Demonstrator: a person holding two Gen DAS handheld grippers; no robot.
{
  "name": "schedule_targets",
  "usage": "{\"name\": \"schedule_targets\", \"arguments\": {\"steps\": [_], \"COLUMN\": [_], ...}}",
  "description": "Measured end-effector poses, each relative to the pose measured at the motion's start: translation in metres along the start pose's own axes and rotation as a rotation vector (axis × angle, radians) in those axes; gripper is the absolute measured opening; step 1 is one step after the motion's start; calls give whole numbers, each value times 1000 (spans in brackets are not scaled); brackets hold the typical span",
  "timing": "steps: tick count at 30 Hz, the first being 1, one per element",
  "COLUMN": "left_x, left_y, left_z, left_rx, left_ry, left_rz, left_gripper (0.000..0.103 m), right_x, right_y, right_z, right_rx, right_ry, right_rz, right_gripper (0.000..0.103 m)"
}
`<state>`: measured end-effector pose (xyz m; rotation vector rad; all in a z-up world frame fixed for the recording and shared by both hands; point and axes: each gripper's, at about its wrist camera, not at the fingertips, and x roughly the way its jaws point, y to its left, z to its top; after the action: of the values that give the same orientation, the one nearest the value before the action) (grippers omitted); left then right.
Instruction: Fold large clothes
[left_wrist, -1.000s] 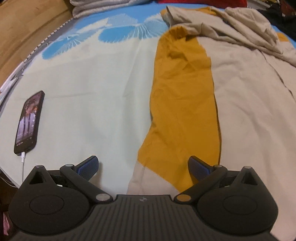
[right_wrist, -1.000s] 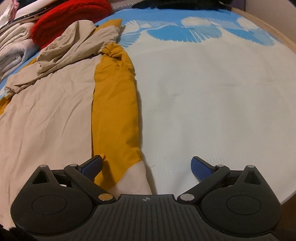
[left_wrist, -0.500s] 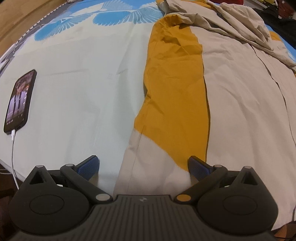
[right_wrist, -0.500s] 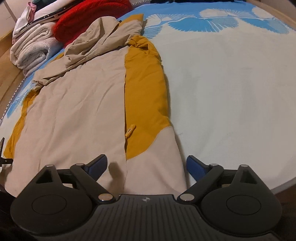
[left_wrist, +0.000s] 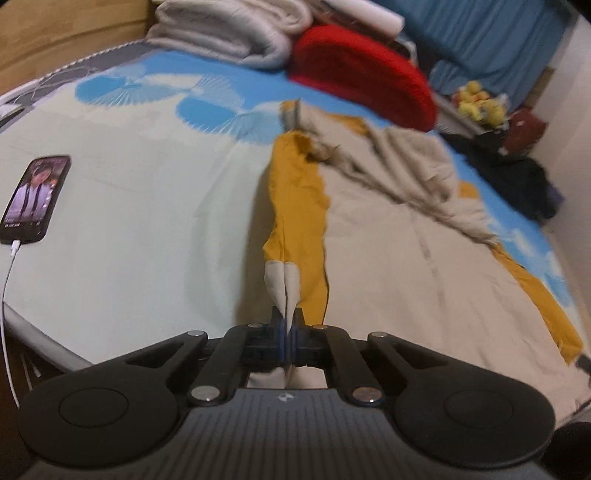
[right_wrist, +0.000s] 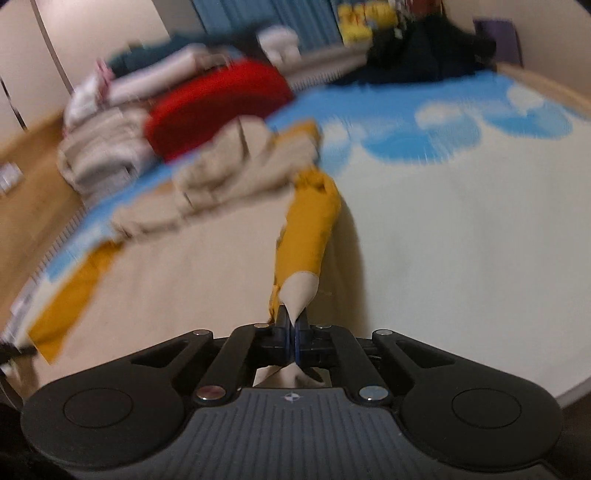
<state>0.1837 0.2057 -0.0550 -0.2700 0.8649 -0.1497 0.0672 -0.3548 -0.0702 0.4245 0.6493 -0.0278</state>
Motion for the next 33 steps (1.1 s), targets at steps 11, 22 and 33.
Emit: {"name": "schedule_targets", "arguments": {"steps": [11, 22, 33], "left_x": [-117, -83, -60], "left_y": [-18, -23, -19], "left_z": [-32, -10, -5], "left_rx": [0, -11, 8], "left_ry": [-121, -38, 0], "left_rz": [-100, -65, -40], "left_gripper": [2, 2, 2], "right_x": [-129, -95, 49], "right_y": [4, -48, -47], "right_z": [5, 52, 8], "right_rx": [57, 88, -40], "right_ry": [-204, -87, 434], "right_rz": [81, -90, -154], "right_gripper": [0, 6, 68]}}
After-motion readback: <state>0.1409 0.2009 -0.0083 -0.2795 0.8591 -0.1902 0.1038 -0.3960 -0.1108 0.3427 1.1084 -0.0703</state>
